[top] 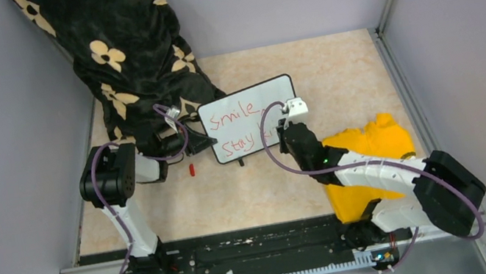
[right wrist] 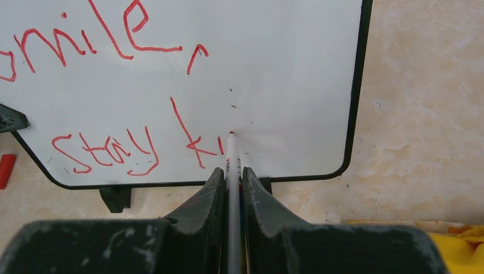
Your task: Write a sentence on the whiteboard
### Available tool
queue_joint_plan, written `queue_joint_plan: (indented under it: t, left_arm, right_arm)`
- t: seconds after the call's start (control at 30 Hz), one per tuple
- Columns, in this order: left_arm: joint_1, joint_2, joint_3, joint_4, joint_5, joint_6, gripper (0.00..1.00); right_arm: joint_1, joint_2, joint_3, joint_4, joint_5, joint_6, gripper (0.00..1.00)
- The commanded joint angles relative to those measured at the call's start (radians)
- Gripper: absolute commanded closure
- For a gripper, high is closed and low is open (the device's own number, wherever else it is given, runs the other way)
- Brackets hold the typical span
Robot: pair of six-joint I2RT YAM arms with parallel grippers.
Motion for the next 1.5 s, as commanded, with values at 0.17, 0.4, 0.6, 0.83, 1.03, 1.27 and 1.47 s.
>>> queue_joint_plan:
  t: [0.17,0.4,0.6,0.83,1.03,1.27,1.47]
  left_arm:
    - [-0.013,0.023,-0.004,-0.101,-0.025,0.025,1.0]
    - [-0.013,0.023,-0.004,-0.101,-0.027,0.025,1.0]
    - [-0.013,0.023,-0.004,-0.101,-0.027,0.025,1.0]
    - [-0.013,0.023,-0.005,-0.101,-0.027,0.025,1.0]
    - [-0.013,0.023,-0.006,-0.101,-0.026,0.025,1.0]
    - [-0.013,0.023,-0.006,-0.101,-0.026,0.025,1.0]
    - [-0.013,0.023,-0.005,-0.101,-0.026,0.025,1.0]
  right_arm:
    - [-0.017,0.022,0.032,0.036,0.007,0.013,1.0]
    - [-0.018,0.02,0.004,0.02,0.002,0.038,1.0]
    - [-0.017,0.008,-0.021,0.012,-0.005,0.056,1.0]
    - [-0.018,-0.003,-0.031,0.01,-0.012,0.062,1.0]
    - [-0.017,-0.004,-0.023,0.011,-0.009,0.065,1.0]
    - [-0.017,0.006,0.031,0.014,0.0,0.039,1.0]
    - [-0.018,0.024,0.066,0.018,0.008,0.021,1.0]
